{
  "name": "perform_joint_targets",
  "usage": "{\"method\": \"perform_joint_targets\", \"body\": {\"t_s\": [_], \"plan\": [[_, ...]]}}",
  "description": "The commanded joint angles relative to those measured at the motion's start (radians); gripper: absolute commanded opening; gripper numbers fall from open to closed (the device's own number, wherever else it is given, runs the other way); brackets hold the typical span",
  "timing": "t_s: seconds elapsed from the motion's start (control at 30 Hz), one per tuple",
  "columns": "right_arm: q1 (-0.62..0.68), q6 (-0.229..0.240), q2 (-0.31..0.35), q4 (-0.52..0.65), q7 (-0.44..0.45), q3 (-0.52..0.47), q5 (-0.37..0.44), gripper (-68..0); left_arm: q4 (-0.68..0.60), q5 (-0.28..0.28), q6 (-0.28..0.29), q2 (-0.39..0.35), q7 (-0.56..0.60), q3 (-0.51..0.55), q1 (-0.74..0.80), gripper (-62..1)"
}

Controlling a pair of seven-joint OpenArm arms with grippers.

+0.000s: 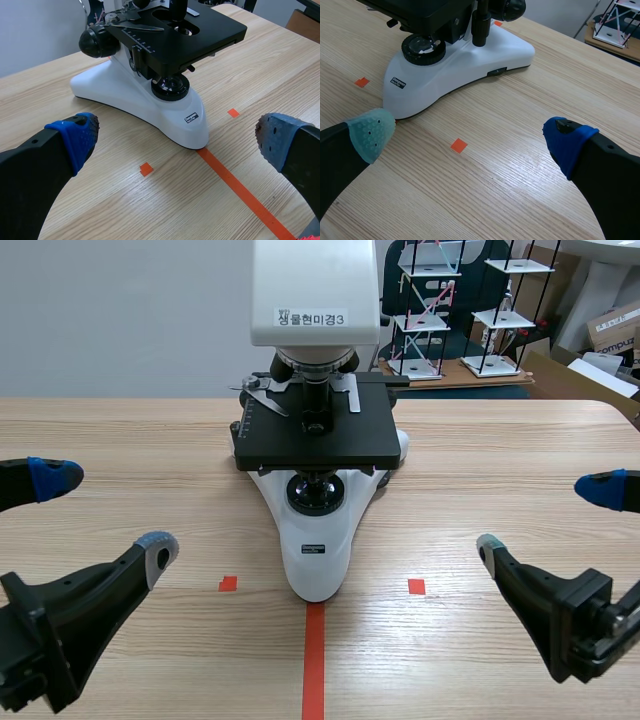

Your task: Point at the stage knob

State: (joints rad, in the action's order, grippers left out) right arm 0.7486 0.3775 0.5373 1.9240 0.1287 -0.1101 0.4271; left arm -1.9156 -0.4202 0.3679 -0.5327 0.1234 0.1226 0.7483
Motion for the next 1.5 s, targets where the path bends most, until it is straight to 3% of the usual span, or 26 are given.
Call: {"method": "perform_joint_targets", "body": {"t_s": [0.0, 1.2, 1.47], "plan": [[0.002, -0.003, 0.000, 0.003, 0.011, -0.008, 0.004, 0.4, -0.013, -0.006, 0.001, -0.002, 0.013, 0.003, 0.002, 1.4], [0.002, -0.003, 0.000, 0.003, 0.011, -0.008, 0.003, 0.4, -0.013, -0.006, 0.001, -0.002, 0.014, 0.003, 0.002, 1.4], [-0.001, -0.008, 0.000, 0.003, 0.003, -0.008, -0.049, -0.1, -0.013, -0.006, 0.001, -0.002, 0.013, 0.003, 0.002, 1.4]]}}
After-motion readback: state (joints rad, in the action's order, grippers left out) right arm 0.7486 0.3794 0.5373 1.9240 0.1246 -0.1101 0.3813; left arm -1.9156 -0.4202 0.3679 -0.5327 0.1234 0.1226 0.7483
